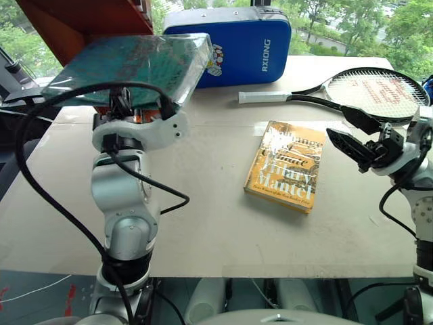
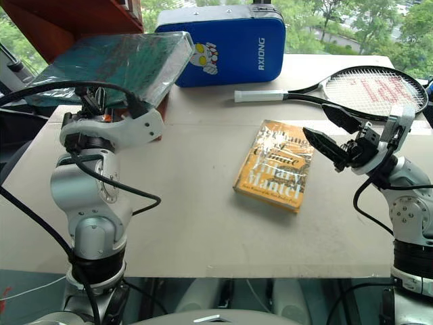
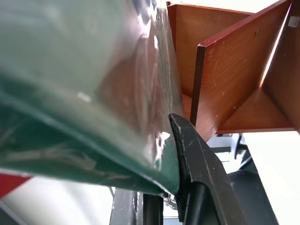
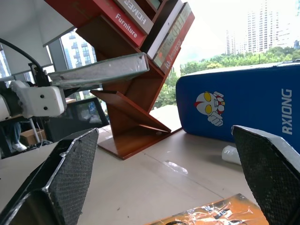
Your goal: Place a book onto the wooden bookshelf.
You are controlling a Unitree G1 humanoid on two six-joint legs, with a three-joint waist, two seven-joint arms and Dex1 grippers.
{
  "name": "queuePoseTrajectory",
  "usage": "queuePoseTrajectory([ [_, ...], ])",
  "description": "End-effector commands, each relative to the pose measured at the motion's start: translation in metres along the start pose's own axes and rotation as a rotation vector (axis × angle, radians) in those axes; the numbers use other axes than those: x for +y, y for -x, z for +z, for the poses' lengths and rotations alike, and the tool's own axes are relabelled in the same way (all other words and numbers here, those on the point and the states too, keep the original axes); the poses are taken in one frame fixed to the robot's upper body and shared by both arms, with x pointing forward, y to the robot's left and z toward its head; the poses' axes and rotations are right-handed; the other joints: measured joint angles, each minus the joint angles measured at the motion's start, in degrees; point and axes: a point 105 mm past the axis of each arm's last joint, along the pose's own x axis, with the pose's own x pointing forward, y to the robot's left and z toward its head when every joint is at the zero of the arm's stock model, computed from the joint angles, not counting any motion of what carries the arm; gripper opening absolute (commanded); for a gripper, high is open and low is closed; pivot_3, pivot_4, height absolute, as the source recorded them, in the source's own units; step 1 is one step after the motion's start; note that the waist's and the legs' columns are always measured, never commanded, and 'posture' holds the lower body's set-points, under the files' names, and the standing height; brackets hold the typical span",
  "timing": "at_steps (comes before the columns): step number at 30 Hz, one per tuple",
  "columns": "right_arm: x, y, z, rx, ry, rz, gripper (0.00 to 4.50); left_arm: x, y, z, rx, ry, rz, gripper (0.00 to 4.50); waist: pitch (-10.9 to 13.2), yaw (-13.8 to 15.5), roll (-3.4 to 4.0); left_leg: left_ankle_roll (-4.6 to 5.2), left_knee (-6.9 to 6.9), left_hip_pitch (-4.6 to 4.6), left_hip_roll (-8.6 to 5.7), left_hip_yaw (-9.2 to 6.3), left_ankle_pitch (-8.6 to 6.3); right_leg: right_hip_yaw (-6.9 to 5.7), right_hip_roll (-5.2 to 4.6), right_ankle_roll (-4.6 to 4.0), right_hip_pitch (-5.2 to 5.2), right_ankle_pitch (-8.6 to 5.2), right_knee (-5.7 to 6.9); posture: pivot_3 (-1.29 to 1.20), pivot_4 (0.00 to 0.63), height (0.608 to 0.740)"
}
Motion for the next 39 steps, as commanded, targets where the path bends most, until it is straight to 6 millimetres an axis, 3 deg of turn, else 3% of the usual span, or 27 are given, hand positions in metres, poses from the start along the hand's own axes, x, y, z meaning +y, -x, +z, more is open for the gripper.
queuePoseTrajectory([
  [1, -0.001, 0.001, 0.020, -0.039, 0.046, 0.008, 4.50, 0.018, 0.009, -0.006, 0.021, 0.051, 0.125, 0.03, 0.00, 0.01, 0.00, 0.00, 0.00, 0.00, 0.00, 0.00, 0.00, 0.00, 0.00, 0.00, 0.00, 0.00, 0.00, 0.00, 0.150, 0.740],
  [4, -0.002, 0.001, 0.022, -0.044, 0.049, 0.009, 4.50, 0.021, 0.028, 0.004, -0.034, 0.109, 0.184, 0.03, -0.01, -0.03, -0.02, 0.03, -0.01, -0.05, 0.01, -0.01, -0.02, 0.00, 0.00, 0.00, -0.01, 0.00, 0.14, 0.00, 0.150, 0.740],
  [7, -0.002, 0.001, 0.023, -0.044, 0.053, 0.011, 4.50, 0.011, 0.037, -0.005, 0.000, 0.120, 0.169, 0.03, -0.02, -0.06, -0.02, 0.06, -0.01, -0.07, 0.01, 0.01, -0.04, 0.00, -0.02, 0.00, -0.01, 0.00, 0.16, 0.00, 0.150, 0.740],
  [11, -0.002, 0.001, 0.023, -0.047, 0.056, 0.005, 4.50, 0.012, 0.043, -0.004, -0.014, 0.135, 0.206, 0.03, -0.04, 0.16, -0.05, 0.07, 0.00, 0.02, 0.04, 0.02, -0.04, 0.01, -0.04, 0.00, -0.01, 0.00, 0.07, 0.00, 0.150, 0.740],
  [16, 0.000, 0.002, 0.021, -0.054, 0.053, -0.004, 4.50, -0.012, 0.006, -0.020, 0.110, 0.034, 0.035, 0.03, -0.09, 0.20, -0.04, 0.24, 0.00, 0.14, 0.03, 0.09, -0.13, 0.04, -0.06, -0.01, 0.01, 0.01, 0.23, 0.00, 0.150, 0.740],
  [20, 0.003, 0.003, 0.018, -0.058, 0.052, -0.013, 4.50, -0.001, -0.024, -0.018, 0.147, 0.006, -0.013, 0.03, -0.11, 0.11, -0.07, 0.07, 0.04, 0.13, 0.01, 0.09, -0.04, 0.02, -0.04, -0.02, 0.01, 0.01, 0.28, 0.00, 0.150, 0.740],
  [24, 0.004, 0.005, 0.019, -0.073, 0.054, -0.036, 4.50, -0.012, -0.033, -0.013, 0.155, -0.019, -0.136, 0.03, -0.12, -0.12, -0.05, 0.15, 0.06, 0.00, 0.00, 0.18, -0.08, 0.08, -0.02, 0.00, 0.00, 0.01, 0.29, 0.00, 0.150, 0.740],
  [32, 0.005, 0.009, 0.015, -0.082, 0.053, -0.058, 4.50, 0.003, -0.055, -0.031, 0.236, -0.064, -0.161, 0.03, -0.12, -0.12, -0.05, 0.15, 0.08, 0.16, 0.01, 0.24, -0.08, 0.16, 0.00, 0.00, -0.02, 0.01, 0.29, 0.00, 0.150, 0.740],
  [39, 0.006, 0.008, 0.012, -0.087, 0.051, -0.061, 4.50, 0.003, -0.068, -0.035, 0.240, -0.085, -0.215, 0.03, -0.12, -0.26, -0.05, 0.14, 0.08, 0.14, 0.03, 0.30, -0.08, 0.25, 0.04, 0.00, -0.08, 0.01, 0.39, 0.00, 0.150, 0.740],
])
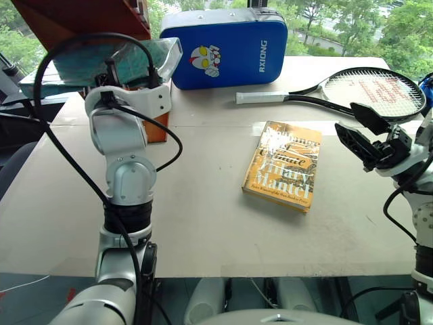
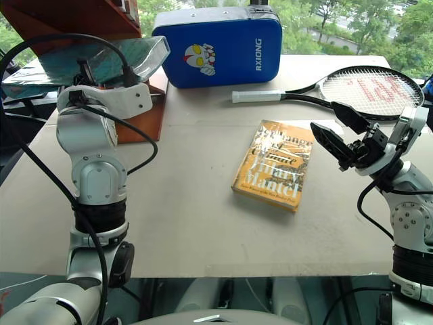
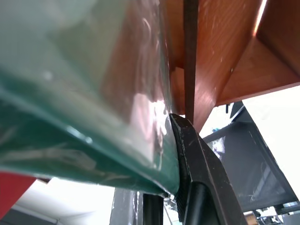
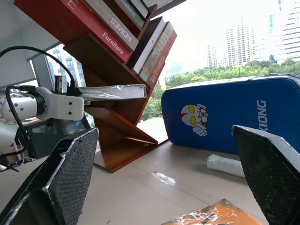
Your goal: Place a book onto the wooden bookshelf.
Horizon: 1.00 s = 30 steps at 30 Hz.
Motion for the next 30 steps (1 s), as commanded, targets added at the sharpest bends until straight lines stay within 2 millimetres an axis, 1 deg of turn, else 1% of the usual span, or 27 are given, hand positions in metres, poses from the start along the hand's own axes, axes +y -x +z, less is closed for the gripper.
queuePoseTrajectory([
  [1, 0.005, -0.001, 0.012, -0.035, 0.051, 0.013, 4.50, 0.010, -0.004, -0.008, 0.026, 0.023, 0.012, 0.03, 0.00, -0.03, 0.00, 0.00, 0.00, -0.02, 0.00, 0.00, 0.00, 0.00, 0.00, 0.00, 0.00, 0.00, 0.00, 0.00, 0.150, 0.740],
  [3, 0.005, -0.001, 0.012, -0.035, 0.051, 0.010, 4.50, 0.014, -0.007, -0.007, 0.027, 0.030, 0.014, 0.03, 0.00, 0.02, 0.00, 0.00, 0.00, -0.03, 0.00, -0.01, 0.00, 0.00, 0.00, 0.00, -0.01, 0.00, 0.00, 0.00, 0.150, 0.740],
  [4, 0.005, 0.000, 0.012, -0.034, 0.051, 0.008, 4.50, 0.017, -0.009, -0.006, 0.031, 0.036, 0.022, 0.80, 0.00, 0.04, 0.00, 0.00, 0.00, -0.03, 0.00, 0.00, 0.00, 0.00, 0.00, 0.00, -0.01, 0.00, -0.01, 0.00, 0.150, 0.740],
  [5, 0.005, 0.000, 0.011, -0.033, 0.051, 0.006, 4.50, 0.019, -0.009, -0.006, 0.034, 0.041, 0.028, 0.97, 0.00, 0.04, 0.00, 0.00, 0.00, -0.03, 0.00, 0.00, 0.00, 0.00, 0.00, 0.00, -0.01, 0.00, -0.01, 0.00, 0.150, 0.740],
  [6, 0.005, 0.001, 0.011, -0.032, 0.052, 0.004, 4.50, 0.020, -0.010, -0.006, 0.037, 0.045, 0.026, 1.36, 0.00, 0.06, 0.00, 0.00, 0.00, -0.02, -0.01, 0.00, 0.00, 0.00, 0.00, 0.00, -0.01, 0.00, -0.01, 0.00, 0.150, 0.740],
  [7, 0.006, 0.001, 0.011, -0.031, 0.052, 0.003, 4.50, 0.020, -0.010, -0.006, 0.039, 0.047, 0.025, 1.96, 0.00, 0.02, 0.00, 0.00, 0.00, -0.03, -0.01, 0.00, 0.00, 0.00, 0.00, 0.00, -0.01, 0.00, -0.01, 0.00, 0.150, 0.740],
  [8, 0.006, 0.002, 0.011, -0.031, 0.053, 0.000, 4.50, 0.022, -0.010, -0.008, 0.048, 0.049, 0.029, 2.33, 0.00, -0.02, 0.00, 0.00, 0.00, -0.02, -0.01, 0.01, 0.00, 0.00, 0.01, 0.00, -0.01, 0.00, 0.00, 0.00, 0.150, 0.740],
  [9, 0.006, 0.003, 0.011, -0.030, 0.053, -0.003, 4.50, 0.022, -0.010, -0.011, 0.060, 0.058, 0.032, 3.09, 0.00, -0.02, 0.00, 0.00, 0.00, -0.04, 0.00, 0.00, 0.00, 0.01, 0.02, 0.00, -0.02, 0.00, 0.02, 0.00, 0.150, 0.740],
  [10, 0.006, 0.003, 0.010, -0.028, 0.052, -0.006, 4.50, 0.022, -0.011, -0.014, 0.073, 0.072, 0.031, 3.27, 0.00, 0.01, 0.00, 0.00, 0.00, -0.04, 0.00, 0.00, 0.00, 0.01, 0.02, 0.00, -0.03, 0.00, 0.02, 0.00, 0.150, 0.740],
  [11, 0.007, 0.004, 0.010, -0.026, 0.051, -0.008, 4.50, 0.021, -0.010, -0.016, 0.079, 0.082, 0.028, 3.81, 0.00, 0.06, 0.00, 0.00, 0.00, -0.06, 0.00, 0.00, 0.00, 0.01, 0.02, 0.00, -0.04, 0.00, 0.02, 0.00, 0.150, 0.740],
  [12, 0.007, 0.005, 0.009, -0.025, 0.050, -0.010, 4.50, 0.020, -0.010, -0.016, 0.078, 0.089, 0.025, 4.21, 0.00, 0.07, 0.00, 0.00, 0.00, -0.07, 0.00, -0.01, 0.00, 0.00, 0.02, 0.00, -0.04, 0.00, 0.03, 0.00, 0.150, 0.740],
  [13, 0.007, 0.005, 0.009, -0.023, 0.050, -0.011, 4.50, 0.019, -0.009, -0.016, 0.076, 0.100, 0.021, 4.45, 0.00, 0.08, 0.00, 0.00, 0.00, -0.10, -0.01, -0.01, 0.00, -0.01, 0.02, 0.00, -0.05, 0.00, 0.02, 0.00, 0.150, 0.740],
  [16, 0.006, 0.005, 0.009, -0.021, 0.049, -0.013, 4.50, 0.020, -0.006, -0.018, 0.085, 0.128, 0.040, 4.45, 0.00, 0.14, 0.00, 0.00, 0.02, -0.11, -0.02, -0.01, 0.00, -0.01, 0.00, 0.01, -0.05, 0.00, 0.01, 0.00, 0.150, 0.740],
  [18, 0.005, 0.005, 0.008, -0.020, 0.048, -0.014, 4.50, 0.030, -0.004, -0.023, 0.101, 0.169, 0.100, 4.45, 0.00, 0.14, 0.00, 0.00, 0.03, -0.11, -0.02, -0.02, 0.00, -0.01, 0.00, 0.01, -0.05, 0.00, 0.01, 0.00, 0.150, 0.740],
  [20, 0.004, 0.004, 0.007, -0.017, 0.046, -0.014, 4.50, 0.037, -0.001, -0.022, 0.091, 0.231, 0.132, 4.45, 0.00, 0.13, -0.01, 0.00, 0.04, -0.10, -0.02, -0.02, 0.00, -0.01, 0.00, 0.01, -0.05, 0.00, 0.00, 0.00, 0.150, 0.740],
  [23, 0.005, 0.003, 0.005, -0.011, 0.042, -0.007, 4.50, 0.035, 0.006, -0.014, 0.046, 0.306, 0.125, 4.45, 0.00, 0.17, -0.01, 0.00, 0.05, -0.12, -0.02, -0.02, 0.00, -0.01, 0.00, 0.01, -0.05, 0.00, 0.01, 0.00, 0.150, 0.740],
  [27, 0.005, 0.002, 0.005, -0.009, 0.043, -0.006, 4.50, 0.033, 0.021, -0.003, -0.049, 0.387, 0.107, 4.45, 0.00, 0.12, -0.01, 0.00, 0.05, -0.13, -0.02, -0.01, 0.00, 0.00, 0.00, 0.01, -0.06, 0.00, 0.02, 0.00, 0.150, 0.740],
  [29, 0.004, 0.002, 0.005, -0.007, 0.042, -0.007, 4.50, 0.024, 0.030, 0.005, -0.112, 0.388, 0.086, 4.45, 0.00, 0.08, 0.00, 0.00, 0.05, -0.12, -0.02, 0.00, 0.00, 0.01, 0.00, 0.01, -0.06, 0.00, 0.02, 0.00, 0.150, 0.740],
  [30, 0.003, 0.002, 0.004, -0.001, 0.044, -0.007, 4.50, 0.019, 0.037, 0.013, -0.166, 0.393, 0.080, 4.45, 0.00, 0.04, 0.00, -0.01, 0.05, -0.11, -0.01, 0.01, 0.00, 0.02, -0.01, 0.01, -0.06, 0.00, 0.00, 0.00, 0.150, 0.740],
])
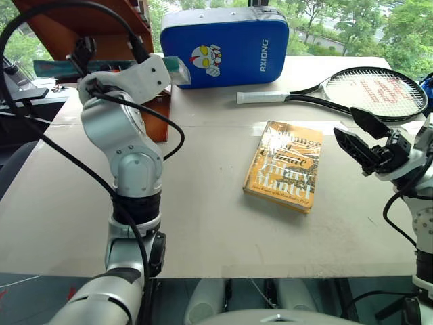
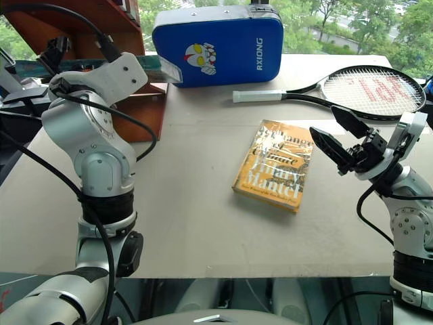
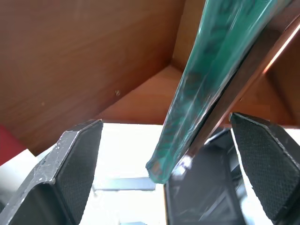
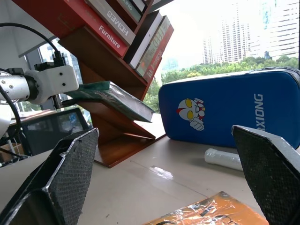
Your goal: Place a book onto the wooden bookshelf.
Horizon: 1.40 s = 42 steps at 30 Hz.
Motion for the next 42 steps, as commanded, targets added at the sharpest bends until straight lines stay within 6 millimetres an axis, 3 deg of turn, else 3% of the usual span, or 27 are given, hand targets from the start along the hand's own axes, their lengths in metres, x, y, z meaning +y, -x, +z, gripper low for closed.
queuePoseTrajectory([
  [1, 0.001, -0.002, 0.008, -0.015, 0.045, 0.015, 4.50, -0.006, 0.024, 0.013, -0.147, 0.028, 0.006, 4.45, -0.01, -0.04, 0.00, 0.00, 0.00, 0.03, 0.00, 0.03, 0.00, 0.04, 0.00, 0.00, 0.00, 0.00, 0.00, 0.00, 0.150, 0.740],
  [3, 0.000, -0.002, 0.006, -0.010, 0.049, 0.012, 4.50, -0.010, 0.034, 0.020, -0.219, 0.049, 0.006, 4.45, 0.00, 0.02, 0.00, 0.00, 0.00, 0.03, 0.01, 0.03, 0.00, 0.06, 0.00, 0.00, 0.00, 0.00, -0.01, 0.00, 0.150, 0.740],
  [7, -0.004, 0.002, 0.003, 0.015, 0.046, 0.001, 4.50, -0.032, 0.082, 0.059, -0.585, 0.146, -0.078, 4.45, -0.02, 0.13, -0.01, 0.00, 0.09, -0.01, 0.02, 0.02, -0.01, 0.07, -0.05, 0.00, 0.00, 0.00, -0.03, 0.00, 0.150, 0.740],
  [9, -0.006, 0.003, 0.002, 0.026, 0.054, 0.005, 4.50, -0.041, 0.098, 0.066, -0.700, 0.283, -0.130, 4.45, -0.02, 0.18, -0.01, 0.01, 0.11, -0.02, 0.01, 0.03, -0.01, 0.08, -0.07, 0.00, 0.00, 0.00, -0.06, 0.00, 0.150, 0.740],
  [13, -0.007, 0.006, 0.006, 0.027, 0.072, -0.006, 4.50, -0.064, 0.100, 0.055, -0.698, 0.663, -0.279, 4.45, -0.03, 0.02, 0.00, 0.01, 0.14, 0.07, 0.04, 0.04, -0.01, 0.11, -0.06, -0.01, 0.00, 0.00, -0.01, 0.00, 0.150, 0.740],
  [15, -0.008, 0.011, 0.005, 0.030, 0.072, -0.026, 4.50, -0.082, 0.111, 0.055, -0.740, 0.772, -0.387, 4.45, -0.06, 0.02, 0.02, 0.01, 0.14, 0.10, 0.08, 0.04, -0.01, 0.12, -0.02, -0.01, 0.01, 0.00, 0.02, 0.00, 0.150, 0.740],
  [18, -0.005, 0.025, -0.005, 0.067, 0.071, -0.065, 4.50, -0.136, 0.110, 0.027, -0.538, 0.928, -0.609, 4.45, -0.11, 0.11, 0.06, 0.01, 0.09, 0.14, 0.10, 0.05, -0.01, 0.12, 0.00, -0.01, 0.04, 0.00, -0.03, 0.00, 0.150, 0.740],
  [21, 0.006, 0.058, -0.031, 0.207, 0.069, -0.094, 4.50, -0.180, 0.121, 0.005, -0.434, 1.014, -0.805, 4.45, -0.15, 0.69, 0.04, 0.01, 0.09, 0.09, 0.09, 0.02, -0.02, 0.09, -0.01, -0.01, 0.05, 0.00, -0.11, 0.00, 0.150, 0.740],
  [24, 0.003, 0.103, -0.056, 0.349, 0.096, -0.224, 4.50, -0.190, 0.127, 0.001, -0.461, 1.107, -0.906, 4.45, -0.14, 1.38, 0.03, 0.04, 0.13, 0.07, 0.07, 0.01, -0.04, 0.09, -0.03, 0.00, 0.08, 0.00, -0.18, 0.00, 0.150, 0.740],
  [29, 0.011, 0.159, -0.092, 0.597, 0.183, -0.273, 4.50, -0.208, 0.132, 0.001, -0.569, 1.021, -1.014, 4.45, -0.24, 1.18, 0.16, 0.14, 0.23, 0.55, 0.08, 0.03, -0.11, 0.13, -0.04, -0.02, 0.53, 0.00, -0.13, 0.00, 0.150, 0.740],
  [32, 0.011, 0.169, -0.097, 0.624, 0.211, -0.295, 4.50, -0.215, 0.135, 0.002, -0.602, 0.997, -1.071, 4.45, -0.24, 0.23, 0.17, 0.26, 0.05, 0.88, 0.08, 0.11, -0.19, 0.24, -0.03, -0.03, 0.73, -0.01, -0.12, 0.00, 0.150, 0.740],
  [35, -0.001, 0.170, -0.096, 0.620, 0.241, -0.327, 4.50, -0.212, 0.134, 0.001, -0.677, 1.010, -1.029, 4.45, -0.25, -0.24, 0.15, 0.26, -0.15, 1.19, 0.08, 0.19, -0.19, 0.34, -0.03, -0.03, 0.89, -0.01, -0.17, 0.00, 0.150, 0.740],
  [42, -0.015, 0.170, -0.093, 0.590, 0.226, -0.328, 4.50, -0.226, 0.143, -0.006, -0.667, 0.997, -1.157, 4.45, -0.34, 0.28, 0.30, 0.11, -0.27, 1.18, 0.09, 0.16, -0.11, 0.31, -0.03, -0.05, 0.88, -0.02, -0.26, 0.00, 0.150, 0.740],
])
